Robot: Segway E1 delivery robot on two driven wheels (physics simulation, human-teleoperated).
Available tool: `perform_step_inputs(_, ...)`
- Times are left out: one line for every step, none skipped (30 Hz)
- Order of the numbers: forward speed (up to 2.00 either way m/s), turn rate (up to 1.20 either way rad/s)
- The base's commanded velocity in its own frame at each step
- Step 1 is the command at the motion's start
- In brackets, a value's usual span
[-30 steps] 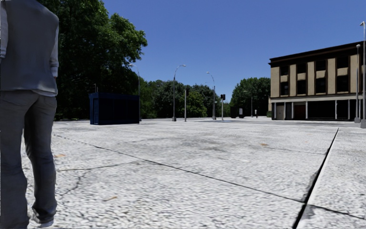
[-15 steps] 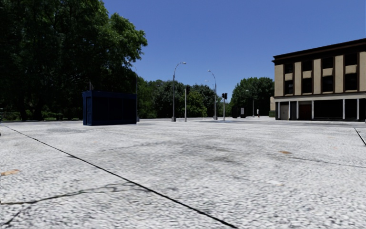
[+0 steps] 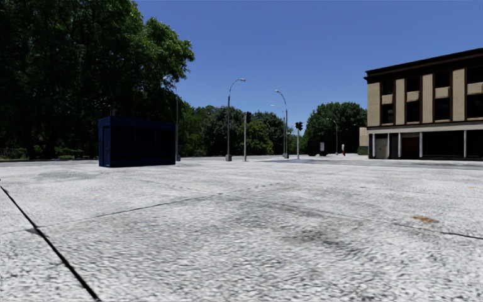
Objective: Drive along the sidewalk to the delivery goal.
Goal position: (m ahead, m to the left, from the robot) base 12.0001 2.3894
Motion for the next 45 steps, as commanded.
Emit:
perform_step_inputs(2.0, 0.0)
perform_step_inputs(2.0, 0.0)
perform_step_inputs(2.0, 0.0)
perform_step_inputs(2.0, 0.0)
perform_step_inputs(2.0, 0.0)
perform_step_inputs(2.0, 0.0)
perform_step_inputs(2.0, 0.0)
perform_step_inputs(2.0, 0.0)
perform_step_inputs(2.0, 0.0)
perform_step_inputs(2.0, 0.0)
perform_step_inputs(2.0, 0.0)
perform_step_inputs(2.0, 0.0)
perform_step_inputs(2.0, 0.0)
perform_step_inputs(2.0, 0.0)
perform_step_inputs(2.0, 0.0)
perform_step_inputs(2.0, 0.0)
perform_step_inputs(2.0, 0.0)
perform_step_inputs(2.0, 0.0)
perform_step_inputs(2.0, 0.0)
perform_step_inputs(2.0, 0.0)
perform_step_inputs(2.0, 0.0)
perform_step_inputs(2.0, 0.0)
perform_step_inputs(2.0, 0.0)
perform_step_inputs(2.0, 0.0)
perform_step_inputs(2.0, 0.0)
perform_step_inputs(2.0, 0.0)
perform_step_inputs(2.0, 0.0)
perform_step_inputs(2.0, 0.0)
perform_step_inputs(2.0, 0.0)
perform_step_inputs(2.0, 0.0)
perform_step_inputs(2.0, 0.0)
perform_step_inputs(2.0, 0.0)
perform_step_inputs(2.0, 0.0)
perform_step_inputs(2.0, 0.0)
perform_step_inputs(2.0, 0.0)
perform_step_inputs(2.0, 0.0)
perform_step_inputs(2.0, 0.0)
perform_step_inputs(2.0, 0.0)
perform_step_inputs(2.0, 0.0)
perform_step_inputs(2.0, 0.0)
perform_step_inputs(2.0, 0.0)
perform_step_inputs(2.0, 0.0)
perform_step_inputs(2.0, 0.0)
perform_step_inputs(2.0, 0.0)
perform_step_inputs(2.0, 0.0)
